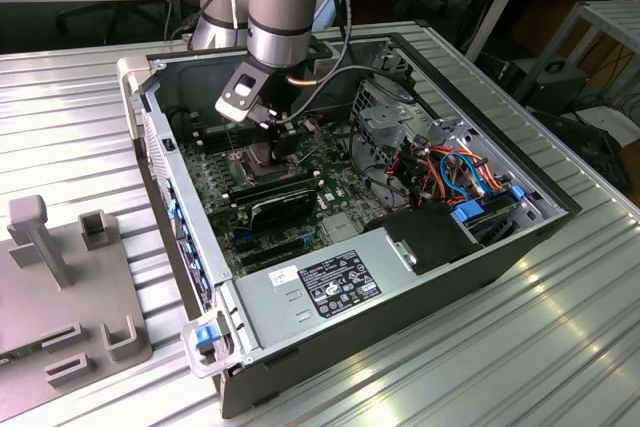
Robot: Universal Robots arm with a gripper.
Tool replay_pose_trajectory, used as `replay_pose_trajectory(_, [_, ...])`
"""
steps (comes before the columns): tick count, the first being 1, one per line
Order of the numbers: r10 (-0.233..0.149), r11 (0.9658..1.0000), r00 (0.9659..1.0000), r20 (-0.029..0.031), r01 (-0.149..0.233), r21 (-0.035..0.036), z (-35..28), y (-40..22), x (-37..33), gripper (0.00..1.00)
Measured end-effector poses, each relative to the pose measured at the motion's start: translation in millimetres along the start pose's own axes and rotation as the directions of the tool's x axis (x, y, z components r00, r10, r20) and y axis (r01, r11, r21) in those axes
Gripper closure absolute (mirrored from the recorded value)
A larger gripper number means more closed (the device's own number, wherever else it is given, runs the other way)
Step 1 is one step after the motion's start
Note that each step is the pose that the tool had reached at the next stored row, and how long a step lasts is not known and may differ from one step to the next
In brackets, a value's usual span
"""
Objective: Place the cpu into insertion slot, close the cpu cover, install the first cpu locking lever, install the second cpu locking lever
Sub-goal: 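Place the cpu into insertion slot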
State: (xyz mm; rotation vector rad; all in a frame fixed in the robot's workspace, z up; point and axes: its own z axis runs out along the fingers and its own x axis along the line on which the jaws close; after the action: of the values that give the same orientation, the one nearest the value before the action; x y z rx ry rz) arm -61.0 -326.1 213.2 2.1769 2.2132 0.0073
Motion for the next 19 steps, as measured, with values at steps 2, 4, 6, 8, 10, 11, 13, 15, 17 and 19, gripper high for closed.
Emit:
replay_pose_trajectory(2, [0.0,1.0,1.0,0.0001,0.0,0.0001,1.0,-0.2,0.0,0.45])
replay_pose_trajectory(4, [0.0,1.0,1.0,0.0001,0.0,0.0001,2.1,-0.2,0.0,0.45])
replay_pose_trajectory(6, [0.0,1.0,1.0,0.0001,0.0,0.0001,3.3,-0.3,0.1,0.45])
replay_pose_trajectory(8, [0.0,1.0,1.0,0.0002,0.0,0.0003,4.7,-0.4,0.1,0.45])
replay_pose_trajectory(10, [0.0,1.0,1.0,0.0002,0.0,0.0014,5.0,-0.4,0.1,0.45])
replay_pose_trajectory(11, [0.0,1.0,1.0,0.0002,0.0,0.0014,5.0,-0.4,0.1,0.45])
replay_pose_trajectory(13, [0.0,1.0,1.0,-0.0001,0.0,0.0012,5.1,-0.3,0.0,0.45])
replay_pose_trajectory(15, [0.0,1.0,1.0,0.0001,0.0,0.0014,5.1,-0.3,-0.4,0.45])
replay_pose_trajectory(17, [0.0,1.0,1.0,0.0,0.0,0.0014,5.1,-0.4,-0.6,0.45])
replay_pose_trajectory(19, [0.0,1.0,1.0,0.0001,0.0,0.0016,5.1,-0.4,-0.9,0.45])
